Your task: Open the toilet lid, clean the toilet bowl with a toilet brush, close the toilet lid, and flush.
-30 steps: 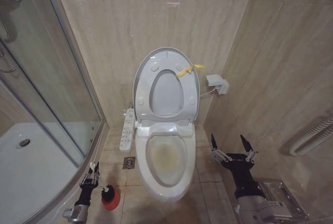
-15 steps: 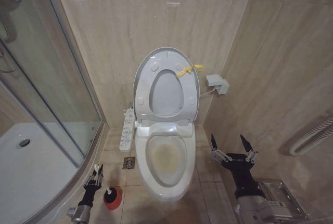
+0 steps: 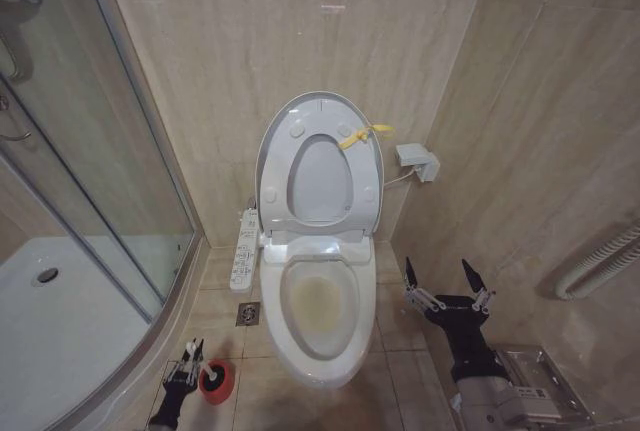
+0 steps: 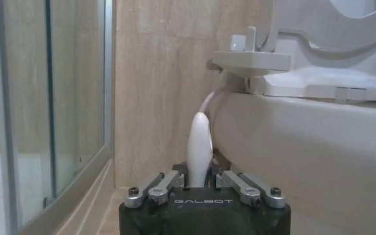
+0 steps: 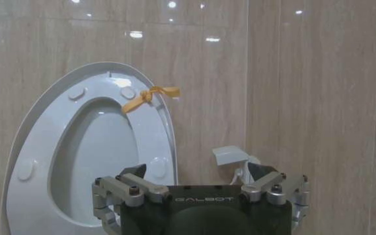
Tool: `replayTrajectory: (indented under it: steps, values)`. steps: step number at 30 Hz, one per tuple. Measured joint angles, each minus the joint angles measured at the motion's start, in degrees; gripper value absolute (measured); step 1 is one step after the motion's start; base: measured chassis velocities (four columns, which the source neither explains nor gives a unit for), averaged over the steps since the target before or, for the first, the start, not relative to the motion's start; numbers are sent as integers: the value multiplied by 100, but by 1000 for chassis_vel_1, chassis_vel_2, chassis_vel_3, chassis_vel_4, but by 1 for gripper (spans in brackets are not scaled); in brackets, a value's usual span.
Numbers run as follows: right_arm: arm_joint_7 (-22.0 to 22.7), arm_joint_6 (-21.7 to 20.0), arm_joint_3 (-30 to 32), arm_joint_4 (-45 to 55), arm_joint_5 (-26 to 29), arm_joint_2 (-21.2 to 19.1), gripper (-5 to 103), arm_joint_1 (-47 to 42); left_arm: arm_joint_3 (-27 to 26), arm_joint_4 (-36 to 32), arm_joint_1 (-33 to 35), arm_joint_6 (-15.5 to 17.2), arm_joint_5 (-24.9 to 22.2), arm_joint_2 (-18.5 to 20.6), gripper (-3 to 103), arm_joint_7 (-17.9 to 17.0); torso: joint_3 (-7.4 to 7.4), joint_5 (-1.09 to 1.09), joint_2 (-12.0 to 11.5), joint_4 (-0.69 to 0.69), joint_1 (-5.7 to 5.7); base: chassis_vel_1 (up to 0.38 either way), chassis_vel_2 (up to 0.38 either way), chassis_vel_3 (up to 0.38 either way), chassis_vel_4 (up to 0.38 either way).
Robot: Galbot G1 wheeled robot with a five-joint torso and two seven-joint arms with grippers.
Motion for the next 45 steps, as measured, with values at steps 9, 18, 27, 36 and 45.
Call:
replayTrajectory:
  steps: [9, 18, 27, 36, 45]
  values:
    - [0, 0, 0, 0, 0, 0, 100, 0, 10, -157, 165, 12, -166, -37, 22, -56, 1, -2, 0, -2, 1, 0, 0, 0, 0]
    - [0, 0, 0, 0, 0, 0, 100, 0, 61, -324, 269, 35, -104, -35, 22, -182, 1, -3, -2, -2, 2, 0, 0, 0, 0]
    - [0, 0, 0, -1, 0, 0, 100, 0, 81, -294, 254, 58, 42, 11, 39, -180, 2, -3, -2, -3, 2, 0, 0, 0, 0]
    - [0, 0, 0, 0, 0, 0, 100, 0, 75, -1243, 650, 57, 102, -5, 66, -229, 2, -3, -2, -1, 2, 0, 0, 0, 0]
    - [0, 0, -1, 0, 0, -1, 100, 0, 117, -3278, 1289, 159, 151, -40, 93, -807, 1, -2, -2, -2, 2, 0, 0, 0, 0]
